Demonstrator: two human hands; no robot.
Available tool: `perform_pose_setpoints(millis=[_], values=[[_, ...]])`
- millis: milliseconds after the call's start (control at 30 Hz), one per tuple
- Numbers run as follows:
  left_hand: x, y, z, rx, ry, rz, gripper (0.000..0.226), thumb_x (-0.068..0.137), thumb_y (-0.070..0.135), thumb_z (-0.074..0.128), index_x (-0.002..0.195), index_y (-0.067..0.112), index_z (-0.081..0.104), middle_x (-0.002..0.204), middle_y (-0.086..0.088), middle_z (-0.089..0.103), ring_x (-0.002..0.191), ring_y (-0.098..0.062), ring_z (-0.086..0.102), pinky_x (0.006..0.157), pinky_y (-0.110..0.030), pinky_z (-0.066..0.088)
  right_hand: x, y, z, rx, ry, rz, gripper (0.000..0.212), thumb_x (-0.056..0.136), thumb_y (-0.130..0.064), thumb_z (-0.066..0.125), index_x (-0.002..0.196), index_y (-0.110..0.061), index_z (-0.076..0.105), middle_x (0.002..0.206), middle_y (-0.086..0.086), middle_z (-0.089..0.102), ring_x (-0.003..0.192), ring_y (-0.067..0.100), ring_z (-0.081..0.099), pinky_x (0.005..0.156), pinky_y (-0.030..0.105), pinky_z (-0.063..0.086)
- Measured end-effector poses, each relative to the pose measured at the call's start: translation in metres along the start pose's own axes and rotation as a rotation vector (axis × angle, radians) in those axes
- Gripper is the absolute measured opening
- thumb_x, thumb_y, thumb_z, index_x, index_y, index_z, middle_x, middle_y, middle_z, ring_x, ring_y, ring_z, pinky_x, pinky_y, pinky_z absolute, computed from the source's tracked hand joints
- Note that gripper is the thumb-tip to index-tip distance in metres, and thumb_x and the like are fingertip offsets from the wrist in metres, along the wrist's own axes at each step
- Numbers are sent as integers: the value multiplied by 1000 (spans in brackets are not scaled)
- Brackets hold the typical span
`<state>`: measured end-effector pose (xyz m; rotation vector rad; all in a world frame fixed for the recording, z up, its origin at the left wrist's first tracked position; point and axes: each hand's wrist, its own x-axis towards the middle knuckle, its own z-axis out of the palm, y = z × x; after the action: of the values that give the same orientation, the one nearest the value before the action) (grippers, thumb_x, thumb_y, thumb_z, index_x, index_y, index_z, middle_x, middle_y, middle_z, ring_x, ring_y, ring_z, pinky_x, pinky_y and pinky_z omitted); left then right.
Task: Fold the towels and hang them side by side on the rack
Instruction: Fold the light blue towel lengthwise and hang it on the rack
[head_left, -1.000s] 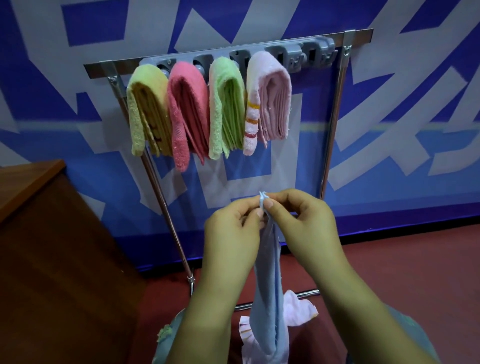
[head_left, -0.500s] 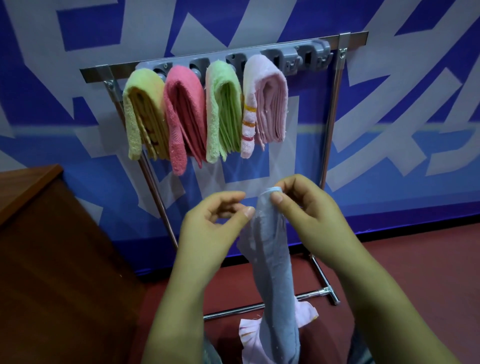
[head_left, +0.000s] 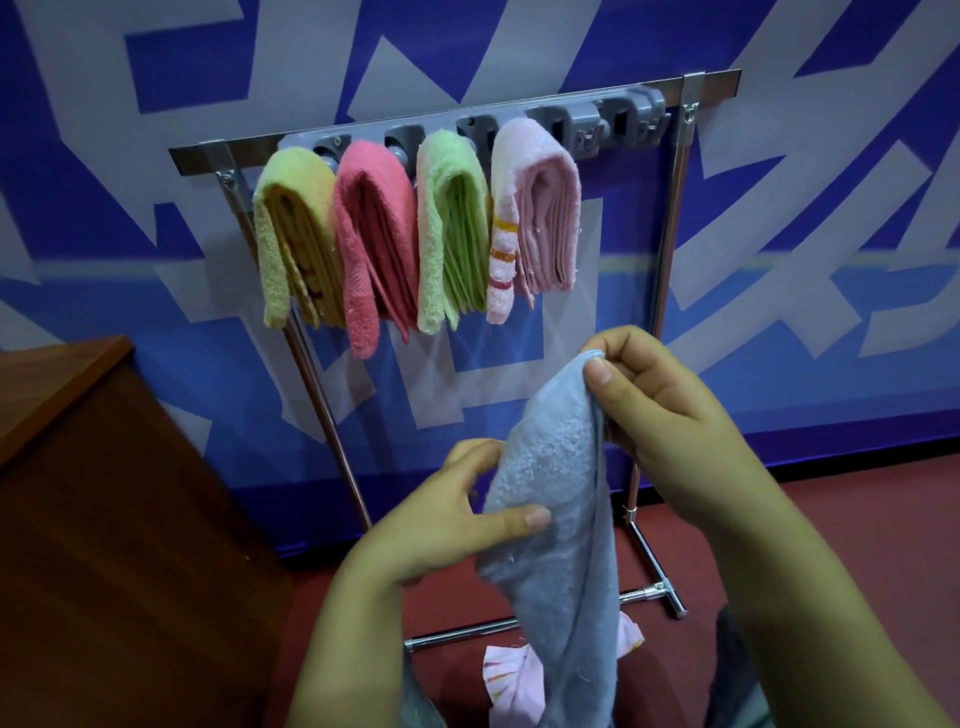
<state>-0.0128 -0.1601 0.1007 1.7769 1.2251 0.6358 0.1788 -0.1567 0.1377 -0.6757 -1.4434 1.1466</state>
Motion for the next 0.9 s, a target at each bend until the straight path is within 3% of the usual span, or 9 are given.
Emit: perform_pose_setpoints(millis=[67,167,233,333,433,533,600,767,900], values=[[0,-2,3,-184,-23,31,50,60,51,71,107,36,60,117,10,63,110,-5,60,96,-27,48,0,-1,-1,20,-15,-1,13,87,-26,49,78,-29,59,67,-8,55,62,6,50,57,16,43],[0,-11,-5,-133,8,80,50,62,51,73,101,21,68,111,-4,63,107,-15,61,99,-32,46,0,-2,-7,-19,41,1,13,86,-28,50,77,-30,59,67,-7,53,64,9,47,57,17,41],[-3,-19,-16,-126,64,100,54,59,60,75,92,18,71,103,-4,65,100,-14,63,97,-32,46,-1,-5,-14,-21,118,-1,12,91,-23,53,79,-25,57,65,-11,54,61,4,49,56,14,42],[-11,-20,-32,-138,174,154,51,60,62,74,79,15,70,84,0,66,83,-10,61,81,-24,47,-3,-5,-24,-62,186,19,13,94,-18,50,82,-17,55,68,-8,55,67,6,50,63,19,44],[-18,-9,-45,5,365,212,35,65,52,68,70,18,66,79,-6,63,74,-9,57,73,-25,44,-3,-4,-27,-212,169,36,15,89,-29,56,84,-15,56,73,-3,56,73,11,52,72,28,46],[-24,12,-55,82,556,279,26,66,47,68,69,21,65,80,0,65,73,-3,58,70,-14,45,-2,-15,-28,-300,172,-20,10,92,-18,56,85,-11,58,67,-11,60,67,1,55,68,17,49],[-25,24,-56,65,647,329,12,70,29,78,69,24,66,78,8,67,72,3,59,68,-9,44,-2,-27,-28,-370,185,-80,8,90,-16,56,86,-11,60,69,-11,62,65,-3,56,64,13,49],[-23,27,-46,-124,775,394,43,76,-3,68,70,40,70,72,17,67,70,5,60,67,-8,47,-3,-29,-35,-427,222,-63,7,88,-17,59,87,-12,64,77,4,67,73,8,62,75,31,52],[-24,25,-37,-190,783,323,46,77,2,69,96,44,68,81,8,63,74,5,60,74,-8,49,-7,-26,-43,-395,190,-16,6,88,-15,60,86,-12,65,75,-5,69,73,4,64,76,23,55]])
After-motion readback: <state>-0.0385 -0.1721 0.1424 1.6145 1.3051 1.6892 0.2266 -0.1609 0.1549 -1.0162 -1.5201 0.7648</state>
